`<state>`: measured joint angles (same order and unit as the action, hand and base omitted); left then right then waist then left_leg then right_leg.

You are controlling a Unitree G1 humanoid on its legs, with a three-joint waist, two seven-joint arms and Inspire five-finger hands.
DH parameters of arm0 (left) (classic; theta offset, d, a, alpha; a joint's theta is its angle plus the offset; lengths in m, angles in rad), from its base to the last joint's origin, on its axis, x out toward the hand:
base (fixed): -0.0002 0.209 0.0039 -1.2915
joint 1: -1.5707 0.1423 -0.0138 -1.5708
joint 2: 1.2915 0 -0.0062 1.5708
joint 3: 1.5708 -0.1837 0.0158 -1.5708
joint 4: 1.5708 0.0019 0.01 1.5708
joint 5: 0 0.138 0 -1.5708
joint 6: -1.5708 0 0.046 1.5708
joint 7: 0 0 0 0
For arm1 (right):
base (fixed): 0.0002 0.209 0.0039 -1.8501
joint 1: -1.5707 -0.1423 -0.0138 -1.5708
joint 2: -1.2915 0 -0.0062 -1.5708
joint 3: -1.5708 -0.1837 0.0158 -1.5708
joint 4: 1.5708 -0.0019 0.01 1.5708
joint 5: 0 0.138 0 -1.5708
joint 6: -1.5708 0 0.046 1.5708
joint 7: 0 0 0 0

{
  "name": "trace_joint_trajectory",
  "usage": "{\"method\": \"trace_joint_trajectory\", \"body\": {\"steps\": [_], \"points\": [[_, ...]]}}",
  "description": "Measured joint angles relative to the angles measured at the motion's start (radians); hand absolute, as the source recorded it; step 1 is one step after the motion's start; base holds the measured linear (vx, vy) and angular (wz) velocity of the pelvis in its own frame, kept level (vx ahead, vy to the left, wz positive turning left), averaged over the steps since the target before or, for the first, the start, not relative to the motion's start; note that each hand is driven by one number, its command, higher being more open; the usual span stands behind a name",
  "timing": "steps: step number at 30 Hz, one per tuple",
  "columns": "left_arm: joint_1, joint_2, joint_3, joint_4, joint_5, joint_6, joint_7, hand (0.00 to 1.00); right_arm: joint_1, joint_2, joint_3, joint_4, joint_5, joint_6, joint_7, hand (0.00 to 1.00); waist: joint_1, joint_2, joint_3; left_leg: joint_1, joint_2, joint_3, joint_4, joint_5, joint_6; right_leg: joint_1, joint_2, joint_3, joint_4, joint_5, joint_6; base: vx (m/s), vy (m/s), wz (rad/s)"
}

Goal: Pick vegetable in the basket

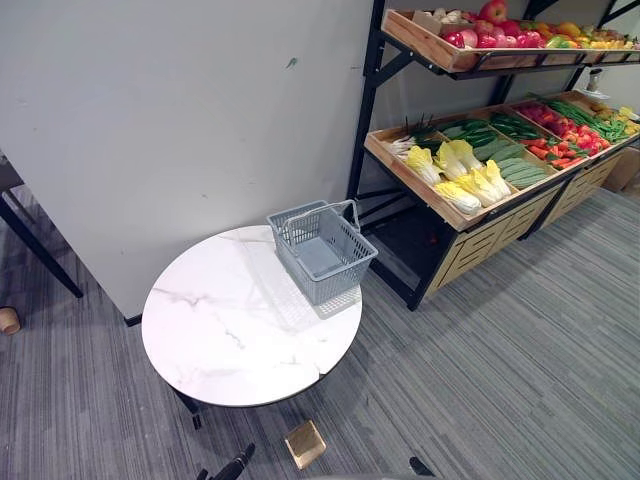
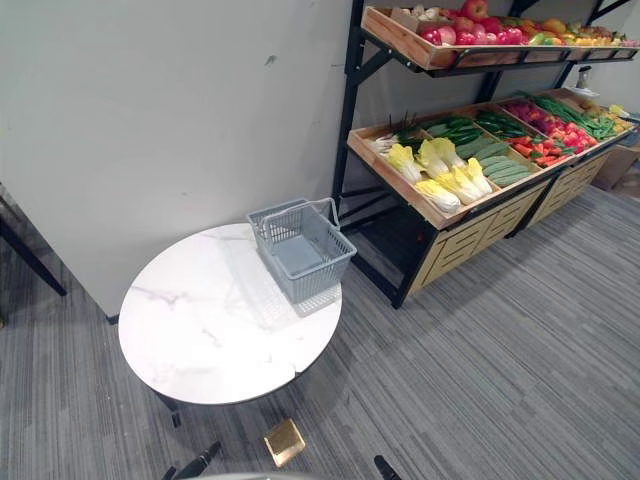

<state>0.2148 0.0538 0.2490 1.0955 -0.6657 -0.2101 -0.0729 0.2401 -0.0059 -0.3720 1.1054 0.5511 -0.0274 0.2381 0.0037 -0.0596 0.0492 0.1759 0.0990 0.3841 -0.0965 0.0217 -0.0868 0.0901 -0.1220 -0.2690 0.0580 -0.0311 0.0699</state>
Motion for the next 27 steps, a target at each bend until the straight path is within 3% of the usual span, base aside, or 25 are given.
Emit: {"method": "trace_joint_trajectory", "body": {"steps": [6, 7, 11, 13, 14, 17, 19, 20, 21, 22, 23, 24, 25, 26, 27], "points": [[-0.01, 0.001, -0.009, -0.009, 0.002, 0.002, 0.003, 1.0, -0.012, 0.0, -0.02, -0.016, 0.002, 0.0, 0.016, 1.0, -0.006, -0.012, 0.052, 0.045, -0.037, 0.02, 0.0, -0.035, 0.022, -0.027, -0.053, 0.021, 0.125, -0.04, -0.003, -0.05, 0.052, -0.13], [-0.013, -0.001, -0.008, -0.011, 0.002, 0.002, 0.008, 1.0, -0.013, 0.001, -0.036, -0.027, 0.002, 0.0, 0.024, 1.0, -0.004, -0.004, 0.071, 0.057, -0.041, 0.024, 0.0, -0.041, 0.027, -0.038, -0.064, 0.018, 0.164, -0.042, -0.008, -0.07, 0.088, -0.14], [-0.004, 0.005, 0.013, -0.013, 0.0, 0.006, 0.023, 1.0, -0.021, 0.015, -0.045, -0.034, 0.001, 0.003, 0.031, 1.0, -0.01, -0.012, 0.095, 0.097, -0.034, 0.052, 0.0, -0.06, 0.039, -0.056, -0.076, -0.012, 0.244, -0.021, -0.02, -0.04, 0.059, -0.24], [-0.002, 0.008, 0.013, -0.023, 0.001, 0.019, 0.023, 1.0, -0.011, 0.029, -0.058, -0.046, 0.001, 0.003, 0.034, 1.0, -0.01, -0.012, 0.095, 0.101, -0.007, 0.055, 0.0, -0.064, 0.034, -0.082, -0.062, -0.031, 0.3, 0.012, -0.023, 0.03, 0.032, -0.06], [0.006, -0.01, 0.053, -0.047, 0.009, 0.026, 0.023, 1.0, 0.005, 0.047, -0.078, -0.072, 0.0, 0.001, 0.034, 1.0, -0.009, -0.013, 0.091, 0.126, 0.017, 0.074, 0.001, -0.088, 0.003, -0.084, -0.056, -0.063, 0.345, -0.021, -0.031, 0.18, -0.021, -0.13], [0.002, -0.018, 0.053, -0.05, 0.009, 0.035, 0.018, 1.0, 0.011, 0.048, -0.099, -0.08, 0.0, 0.0, 0.034, 1.0, -0.009, -0.007, 0.08, 0.122, 0.013, 0.09, 0.008, -0.08, -0.008, -0.083, -0.058, -0.067, 0.344, -0.073, -0.02, 0.19, -0.053, -0.09], [0.004, -0.022, 0.082, -0.058, 0.01, 0.045, 0.012, 1.0, 0.009, 0.055, -0.119, -0.079, -0.001, 0.002, 0.029, 1.0, -0.009, -0.003, 0.076, 0.089, 0.036, 0.096, 0.136, -0.118, -0.043, -0.052, -0.05, -0.077, 0.3, -0.101, -0.021, 0.21, -0.155, -0.07], [0.004, -0.033, 0.122, -0.074, 0.009, 0.044, 0.011, 1.0, 0.012, 0.055, -0.114, -0.079, -0.002, 0.005, 0.029, 1.0, -0.006, -0.012, 0.074, 0.019, 0.082, 0.087, 0.34, -0.187, -0.055, -0.012, -0.043, -0.08, 0.248, -0.116, -0.029, 0.22, -0.288, -0.38], [0.011, -0.047, 0.159, -0.098, 0.008, 0.031, 0.009, 1.0, 0.011, 0.052, -0.105, -0.082, 0.001, 0.002, 0.029, 1.0, 0.007, -0.008, 0.068, -0.103, 0.164, 0.063, 0.648, -0.238, -0.029, 0.024, -0.021, -0.071, 0.19, -0.164, -0.027, 0.18, -0.263, -0.56], [0.006, -0.061, 0.166, -0.1, 0.009, 0.024, 0.006, 1.0, 0.013, 0.031, -0.085, -0.092, 0.002, -0.008, 0.023, 1.0, 0.016, 0.041, 0.068, -0.21, 0.251, -0.007, 0.885, -0.221, -0.004, 0.05, 0.024, -0.059, 0.167, -0.178, -0.012, 0.2, -0.203, -0.56], [0.008, -0.063, 0.164, -0.098, 0.01, 0.028, 0.001, 1.0, 0.013, 0.02, -0.086, -0.09, 0.003, -0.008, 0.023, 1.0, 0.015, 0.053, 0.071, -0.236, 0.275, -0.041, 0.952, -0.193, 0.018, 0.064, 0.043, -0.052, 0.163, -0.184, -0.016, 0.16, -0.08, -0.51], [0.014, -0.063, 0.159, -0.086, 0.012, 0.036, -0.009, 1.0, 0.011, 0.014, -0.087, -0.087, 0.003, -0.008, 0.022, 1.0, 0.014, 0.057, 0.071, -0.263, 0.295, -0.079, 1.047, -0.115, 0.036, 0.099, 0.058, -0.029, 0.147, -0.187, -0.027, 0.22, -0.035, -0.49], [0.016, -0.06, 0.154, -0.081, 0.014, 0.037, -0.009, 1.0, 0.007, 0.016, -0.088, -0.088, 0.003, -0.012, 0.023, 1.0, 0.016, 0.042, 0.067, -0.28, 0.293, -0.097, 1.091, -0.093, 0.028, 0.124, 0.054, -0.016, 0.134, -0.187, -0.029, 0.27, -0.023, -0.58], [0.018, -0.059, 0.15, -0.081, 0.022, 0.034, -0.009, 1.0, -0.005, 0.017, -0.088, -0.087, 0.003, -0.019, 0.023, 1.0, 0.017, 0.035, 0.07, -0.303, 0.266, -0.081, 1.082, -0.196, 0.008, 0.138, 0.039, 0.003, 0.125, -0.187, -0.032, 0.28, -0.004, -0.44], [0.013, -0.057, 0.15, -0.082, 0.02, 0.035, -0.01, 1.0, -0.018, 0.013, -0.092, -0.084, 0.002, -0.019, 0.023, 1.0, 0.017, 0.026, 0.075, -0.316, 0.238, -0.063, 1.057, -0.239, 0.014, 0.14, 0.023, 0.014, 0.123, -0.188, -0.034, 0.26, 0.061, -0.43]]}}
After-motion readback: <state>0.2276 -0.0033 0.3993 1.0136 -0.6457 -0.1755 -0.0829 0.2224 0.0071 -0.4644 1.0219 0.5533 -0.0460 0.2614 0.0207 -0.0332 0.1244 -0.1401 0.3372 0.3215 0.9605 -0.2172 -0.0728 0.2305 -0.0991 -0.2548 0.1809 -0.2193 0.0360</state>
